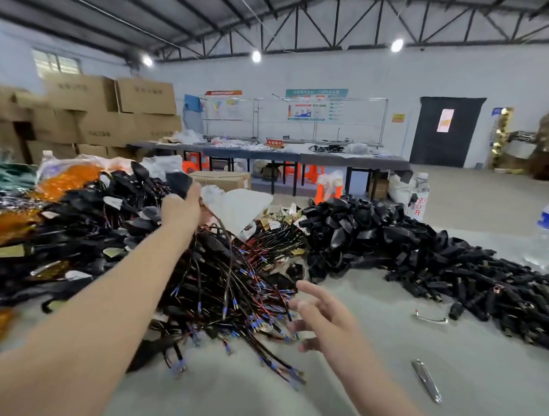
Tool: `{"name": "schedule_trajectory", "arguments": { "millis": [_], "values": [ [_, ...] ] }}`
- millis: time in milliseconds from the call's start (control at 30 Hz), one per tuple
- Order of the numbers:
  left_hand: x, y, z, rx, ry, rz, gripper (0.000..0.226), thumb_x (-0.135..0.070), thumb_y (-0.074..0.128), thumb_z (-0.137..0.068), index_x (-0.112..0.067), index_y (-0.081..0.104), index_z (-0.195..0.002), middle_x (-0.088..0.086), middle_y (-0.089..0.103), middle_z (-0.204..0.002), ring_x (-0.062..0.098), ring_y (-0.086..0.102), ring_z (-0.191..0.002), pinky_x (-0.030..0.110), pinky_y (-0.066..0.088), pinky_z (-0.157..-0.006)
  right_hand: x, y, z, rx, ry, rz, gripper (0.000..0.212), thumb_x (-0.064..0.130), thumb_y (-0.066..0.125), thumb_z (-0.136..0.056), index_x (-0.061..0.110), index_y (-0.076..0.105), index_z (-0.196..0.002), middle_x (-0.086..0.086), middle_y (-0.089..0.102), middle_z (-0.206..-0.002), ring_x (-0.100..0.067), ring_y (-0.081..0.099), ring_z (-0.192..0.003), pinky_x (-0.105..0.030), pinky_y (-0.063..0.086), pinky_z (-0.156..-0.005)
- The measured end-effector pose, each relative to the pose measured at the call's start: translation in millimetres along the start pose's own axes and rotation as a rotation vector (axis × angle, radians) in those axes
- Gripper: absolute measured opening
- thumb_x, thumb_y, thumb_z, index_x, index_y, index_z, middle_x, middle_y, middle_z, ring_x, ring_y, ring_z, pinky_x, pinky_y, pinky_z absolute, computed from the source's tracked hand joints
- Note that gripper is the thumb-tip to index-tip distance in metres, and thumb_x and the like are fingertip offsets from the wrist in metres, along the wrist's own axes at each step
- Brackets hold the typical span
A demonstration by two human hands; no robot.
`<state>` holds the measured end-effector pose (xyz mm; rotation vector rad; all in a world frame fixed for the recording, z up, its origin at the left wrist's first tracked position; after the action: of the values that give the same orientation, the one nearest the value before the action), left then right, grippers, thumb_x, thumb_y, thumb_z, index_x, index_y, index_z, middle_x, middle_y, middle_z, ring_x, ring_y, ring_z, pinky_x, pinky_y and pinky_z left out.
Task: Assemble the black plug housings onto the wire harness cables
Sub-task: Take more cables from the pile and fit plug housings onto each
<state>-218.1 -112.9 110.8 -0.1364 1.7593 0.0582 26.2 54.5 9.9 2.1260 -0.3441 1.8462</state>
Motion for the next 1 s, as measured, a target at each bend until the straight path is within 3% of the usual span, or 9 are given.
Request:
{"name": "schedule_trajectory", "arguments": {
  "millis": [67,133,200,333,400,600,667,833,1000],
  "values": [
    [3,-23,-32,-0.070,-0.058,-0.106,0.065,-0.050,0.052,-0.098,0.006,0.046,-0.131,0.020,0.061,-0.124,0.036,0.062,-0.109,0.042,0.048,-0.098,-3,-7,-1,-0.010,0.023,0.002,0.025,0.010,0.053,-0.099,0.027,0.062,-0.116,-0.020,0.062,-0.116,-0.010,0.065,-0.069,-0.026,0.051,-0.054],
    [12,-35,-45,-0.063,-0.061,-0.208,0.070,-0.051,0.049,-0.098,0.007,0.042,-0.136,0.027,0.056,-0.133,0.043,0.056,-0.120,0.047,0.044,-0.105,-7,-15,-3,-0.023,0.054,0.006,0.024,0.010,0.053,-0.099,0.025,0.062,-0.116,-0.019,0.063,-0.114,-0.009,0.066,-0.068,-0.027,0.052,-0.054],
    [22,-35,-38,-0.039,0.009,-0.324,0.070,-0.050,0.047,-0.099,0.006,0.040,-0.140,0.026,0.052,-0.138,0.042,0.050,-0.125,0.044,0.040,-0.106,-15,-25,-7,-0.061,0.085,0.008,0.024,0.010,0.053,-0.099,0.024,0.063,-0.116,-0.015,0.066,-0.109,-0.013,0.066,-0.070,-0.028,0.051,-0.055],
    [41,-21,-18,0.050,0.135,-0.382,0.060,-0.048,0.044,-0.100,-0.009,0.038,-0.146,0.008,0.057,-0.121,0.023,0.050,-0.100,0.035,0.036,-0.085,-34,-41,-25,-0.131,0.157,0.005,0.026,0.006,0.048,-0.100,0.022,0.062,-0.115,-0.004,0.068,-0.099,-0.019,0.064,-0.074,-0.028,0.049,-0.057],
    [47,-12,-13,0.107,0.174,-0.449,0.058,-0.049,0.043,-0.100,-0.013,0.037,-0.146,0.005,0.059,-0.122,0.022,0.054,-0.096,0.035,0.039,-0.079,-44,-45,-36,-0.163,0.179,0.003,0.025,0.005,0.047,-0.100,0.020,0.061,-0.114,-0.004,0.067,-0.098,-0.019,0.063,-0.072,-0.028,0.048,-0.057],
    [36,24,-4,0.126,0.457,-0.682,0.050,-0.046,0.041,-0.101,-0.012,0.046,-0.138,0.010,0.058,-0.126,0.029,0.056,-0.115,0.048,0.045,-0.099,-68,-56,-69,-0.249,0.171,0.001,0.024,0.006,0.047,-0.100,0.020,0.061,-0.113,-0.002,0.064,-0.096,-0.016,0.061,-0.071,-0.023,0.047,-0.055],
    [36,46,-2,0.210,0.494,-0.681,0.048,-0.046,0.042,-0.100,-0.014,0.047,-0.137,0.007,0.058,-0.126,0.025,0.056,-0.114,0.043,0.045,-0.097,-75,-62,-78,-0.281,0.184,-0.127,0.024,0.004,0.047,-0.099,0.017,0.063,-0.111,-0.005,0.064,-0.095,-0.016,0.059,-0.067,-0.022,0.046,-0.050],
    [52,116,4,0.359,0.567,-0.822,0.037,-0.039,0.046,-0.101,-0.015,0.055,-0.128,0.005,0.062,-0.119,0.026,0.058,-0.110,0.041,0.047,-0.093,-87,-90,-92,-0.218,0.253,-0.515,0.021,0.007,0.054,-0.098,0.011,0.065,-0.116,-0.006,0.072,-0.091,-0.019,0.070,-0.069,-0.030,0.058,-0.056],
    [89,183,2,0.481,0.691,-1.232,0.034,-0.032,0.042,-0.103,-0.017,0.057,-0.129,0.011,0.060,-0.123,0.030,0.056,-0.113,0.045,0.049,-0.093,-95,-107,-98,-0.173,0.290,-0.765,0.023,0.013,0.055,-0.097,0.013,0.065,-0.118,-0.006,0.073,-0.092,-0.018,0.072,-0.072,-0.028,0.058,-0.056]
  ]
}}
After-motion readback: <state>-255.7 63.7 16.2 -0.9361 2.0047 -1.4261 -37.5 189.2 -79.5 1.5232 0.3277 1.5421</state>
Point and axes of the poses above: each hand's wrist, its own z-axis away from the middle knuckle, its own y-axis out of the palm, x = y × z, the point moved 4 cm from there along -z, towards the middle knuckle
